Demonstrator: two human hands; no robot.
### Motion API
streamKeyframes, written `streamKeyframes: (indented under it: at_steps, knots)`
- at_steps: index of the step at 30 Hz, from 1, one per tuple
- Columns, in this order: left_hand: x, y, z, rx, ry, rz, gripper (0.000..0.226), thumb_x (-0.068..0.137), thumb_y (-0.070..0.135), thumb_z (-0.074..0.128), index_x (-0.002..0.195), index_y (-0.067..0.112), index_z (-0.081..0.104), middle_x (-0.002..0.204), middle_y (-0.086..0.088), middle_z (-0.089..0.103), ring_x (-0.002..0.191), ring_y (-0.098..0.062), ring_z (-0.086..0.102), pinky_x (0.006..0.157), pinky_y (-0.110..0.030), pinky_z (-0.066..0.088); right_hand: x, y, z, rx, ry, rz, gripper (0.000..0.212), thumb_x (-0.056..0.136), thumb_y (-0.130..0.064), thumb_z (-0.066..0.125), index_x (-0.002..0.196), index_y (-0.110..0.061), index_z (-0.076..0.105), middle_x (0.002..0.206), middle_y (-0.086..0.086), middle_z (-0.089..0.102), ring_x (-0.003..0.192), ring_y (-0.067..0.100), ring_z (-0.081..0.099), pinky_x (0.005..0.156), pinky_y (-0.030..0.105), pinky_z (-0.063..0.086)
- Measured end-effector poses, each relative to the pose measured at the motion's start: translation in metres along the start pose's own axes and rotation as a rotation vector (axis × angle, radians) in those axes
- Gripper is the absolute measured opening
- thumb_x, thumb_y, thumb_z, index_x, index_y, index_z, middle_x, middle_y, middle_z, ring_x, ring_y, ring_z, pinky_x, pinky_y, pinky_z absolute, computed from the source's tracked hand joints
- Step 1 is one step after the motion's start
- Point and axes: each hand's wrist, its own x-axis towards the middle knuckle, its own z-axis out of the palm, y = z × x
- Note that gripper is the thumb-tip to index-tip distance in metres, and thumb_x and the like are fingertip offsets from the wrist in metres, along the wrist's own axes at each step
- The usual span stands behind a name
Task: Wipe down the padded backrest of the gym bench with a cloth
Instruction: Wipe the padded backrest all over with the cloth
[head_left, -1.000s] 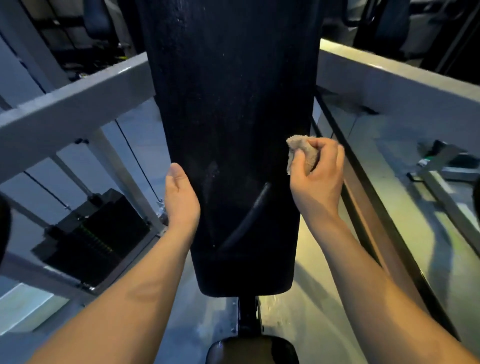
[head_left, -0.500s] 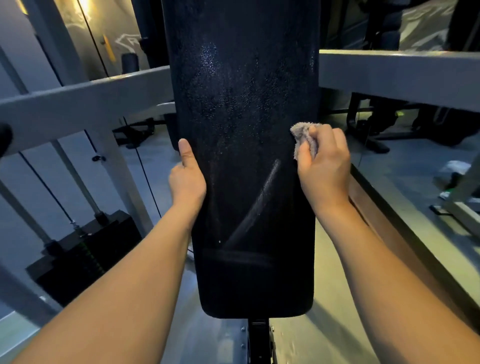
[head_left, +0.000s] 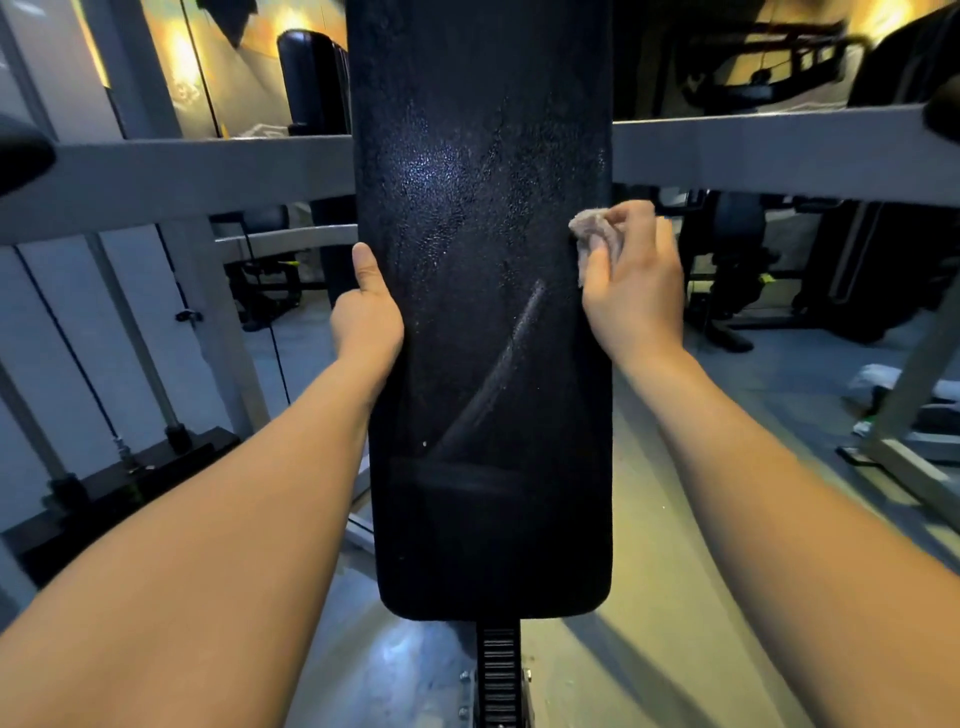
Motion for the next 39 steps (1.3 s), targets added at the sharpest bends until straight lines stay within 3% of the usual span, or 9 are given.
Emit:
streamKeyframes:
  at_steps: [3,8,13,19,24,27,34,37,39]
  knots:
    - [-0.001,0.001,-0.001,-0.005,0.0,0.002,0.078,0.101,0.066,0.009,0.092,0.003,0.055,0.078,-0.005,0.05,0.087,-0.027,0.048,0.078,-0.033,0.033,0.006,0.01,0.01,-0.051,-0.031,0.007,0.02,0.099,-0.019,0.055,0.106,-0.001,0.059,0.101,0.023,0.058,0.089,0.04,0.057,0.074,0.038,0.038]
    - [0.0,0.001,-0.001,-0.004,-0.022,0.009,0.086,0.102,0.064,0.009,0.105,-0.004,0.063,0.095,-0.013,0.054,0.09,-0.024,0.048,0.08,-0.03,0.033,-0.06,0.003,0.002,-0.099,-0.026,-0.117,0.006,0.091,-0.004,0.065,0.095,-0.004,0.06,0.09,0.016,0.062,0.083,0.027,0.051,0.07,0.036,0.038]
    - [0.005,-0.002,0.002,-0.022,-0.001,0.024,0.085,0.104,0.06,0.011,0.107,-0.008,0.063,0.11,-0.023,0.064,0.105,-0.035,0.06,0.081,-0.034,0.038,-0.043,-0.005,-0.002,-0.227,-0.11,-0.184,0.02,0.097,-0.026,0.052,0.102,-0.007,0.057,0.09,0.015,0.059,0.077,0.038,0.06,0.059,0.035,0.038]
    - [0.002,-0.002,0.001,-0.025,0.006,0.05,0.07,0.105,0.057,0.01,0.086,0.006,0.053,0.092,-0.013,0.052,0.089,-0.026,0.048,0.08,-0.032,0.035,-0.005,-0.014,0.023,-0.265,-0.077,-0.149,0.019,0.1,-0.024,0.057,0.102,-0.006,0.058,0.094,0.015,0.061,0.081,0.039,0.059,0.06,0.034,0.033]
    - [0.002,-0.002,0.001,-0.015,-0.001,0.039,0.071,0.105,0.057,0.009,0.077,0.006,0.05,0.088,-0.011,0.052,0.088,-0.027,0.048,0.079,-0.033,0.036,-0.087,-0.011,0.012,-0.228,-0.217,-0.293,0.016,0.102,-0.023,0.054,0.105,-0.015,0.068,0.103,0.002,0.072,0.085,0.03,0.067,0.064,0.04,0.054]
    - [0.001,-0.002,0.0,-0.012,-0.008,0.043,0.072,0.105,0.057,0.01,0.085,0.003,0.053,0.086,-0.01,0.049,0.087,-0.025,0.046,0.077,-0.032,0.033,-0.078,-0.016,0.003,-0.286,-0.288,-0.419,0.012,0.097,-0.023,0.058,0.089,-0.014,0.059,0.079,0.007,0.062,0.066,0.036,0.061,0.054,0.039,0.045]
    - [0.004,-0.003,-0.001,-0.03,-0.029,0.046,0.075,0.105,0.058,0.01,0.083,0.002,0.055,0.076,-0.006,0.051,0.085,-0.026,0.049,0.076,-0.031,0.034,-0.012,-0.035,0.028,-0.361,-0.047,-0.224,0.016,0.098,-0.024,0.054,0.099,-0.008,0.058,0.082,0.015,0.064,0.071,0.04,0.063,0.053,0.039,0.04]
    - [0.006,-0.004,-0.001,-0.049,-0.04,0.046,0.076,0.105,0.058,0.01,0.076,0.003,0.053,0.082,-0.01,0.056,0.085,-0.028,0.05,0.077,-0.033,0.036,-0.068,-0.041,0.032,-0.318,-0.131,-0.371,0.009,0.098,-0.02,0.06,0.103,-0.016,0.066,0.082,0.008,0.067,0.068,0.035,0.063,0.054,0.04,0.048]
    - [0.008,-0.008,0.0,-0.056,-0.039,0.064,0.08,0.104,0.059,0.009,0.086,0.001,0.06,0.098,-0.019,0.064,0.092,-0.032,0.055,0.081,-0.035,0.04,-0.091,-0.037,0.029,-0.308,-0.253,-0.518,0.01,0.1,-0.023,0.06,0.098,-0.017,0.068,0.082,0.003,0.067,0.068,0.029,0.063,0.052,0.038,0.046]
